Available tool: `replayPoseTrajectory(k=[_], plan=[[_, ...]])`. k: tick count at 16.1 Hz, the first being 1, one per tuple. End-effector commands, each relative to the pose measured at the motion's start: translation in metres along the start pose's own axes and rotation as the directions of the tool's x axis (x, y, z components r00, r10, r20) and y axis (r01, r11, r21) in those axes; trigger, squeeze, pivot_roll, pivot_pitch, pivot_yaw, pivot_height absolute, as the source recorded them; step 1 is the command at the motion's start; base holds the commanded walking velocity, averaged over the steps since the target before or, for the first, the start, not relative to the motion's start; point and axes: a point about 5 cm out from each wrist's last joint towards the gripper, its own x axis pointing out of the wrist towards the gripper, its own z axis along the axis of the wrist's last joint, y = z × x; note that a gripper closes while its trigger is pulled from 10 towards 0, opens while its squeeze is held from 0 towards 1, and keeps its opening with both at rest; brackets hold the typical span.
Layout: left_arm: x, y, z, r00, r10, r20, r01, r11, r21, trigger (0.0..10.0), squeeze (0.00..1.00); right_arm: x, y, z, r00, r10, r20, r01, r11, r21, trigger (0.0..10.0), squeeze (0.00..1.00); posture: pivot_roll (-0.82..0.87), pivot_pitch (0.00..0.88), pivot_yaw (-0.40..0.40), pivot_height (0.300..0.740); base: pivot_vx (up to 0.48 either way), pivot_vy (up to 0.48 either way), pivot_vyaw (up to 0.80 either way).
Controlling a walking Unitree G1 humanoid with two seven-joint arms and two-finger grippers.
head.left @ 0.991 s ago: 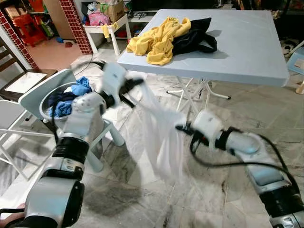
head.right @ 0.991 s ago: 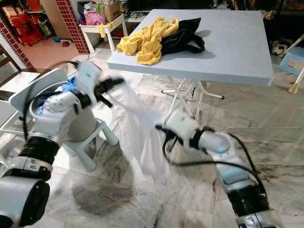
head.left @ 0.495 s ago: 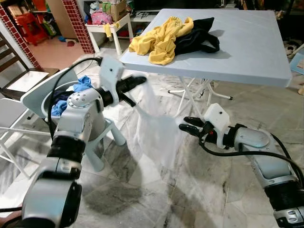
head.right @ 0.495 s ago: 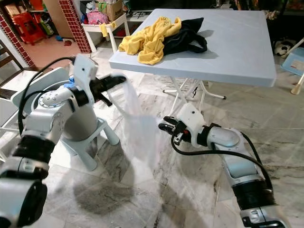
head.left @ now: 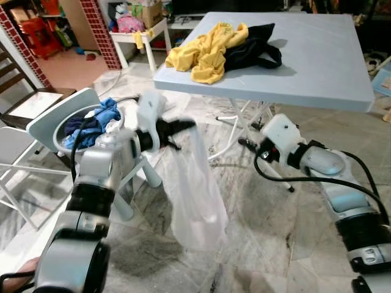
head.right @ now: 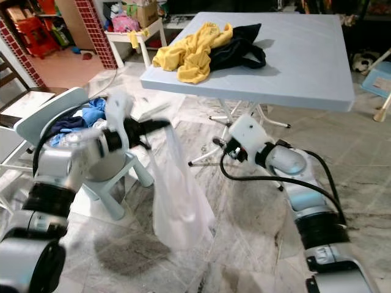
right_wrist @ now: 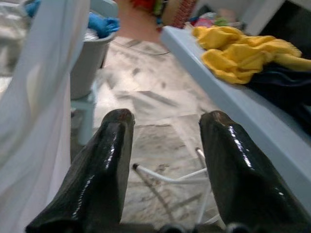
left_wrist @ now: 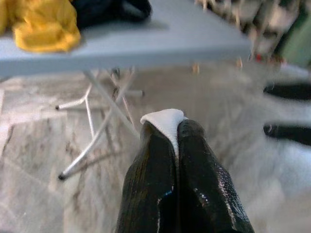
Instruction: Hang hanger
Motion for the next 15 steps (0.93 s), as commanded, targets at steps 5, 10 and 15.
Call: replayPoseTrajectory(k=[5, 10, 15], plan=[[-0.025, -0.026, 0.028, 0.943, -0.332, 0.027, 0.324, 0.932, 0.161, 10.0, 0.0, 0.005, 0.011, -0.001, 0.997, -0.065, 0.044, 0.063, 0.996, 0.058, 10.0, 1.0, -0.06, 0.042, 0.145, 0.74, 0.0, 0.0, 0.0], [-0.03, -0.004, 0.059, 0.973, -0.214, 0.088, 0.175, 0.929, 0.326, 10.0, 0.0, 0.013, 0.035, -0.017, 0.998, -0.025, -0.057, 0.033, 0.988, 0.153, 10.0, 1.0, -0.05, 0.044, 0.142, 0.74, 0.0, 0.0, 0.0], [-0.034, 0.011, 0.059, 0.989, -0.145, -0.004, 0.132, 0.892, 0.432, 10.0, 0.0, 0.007, 0.054, -0.025, 0.986, 0.152, -0.07, -0.136, 0.97, 0.203, 10.0, 1.0, -0.04, 0.047, 0.151, 0.74, 0.0, 0.0, 0.0]])
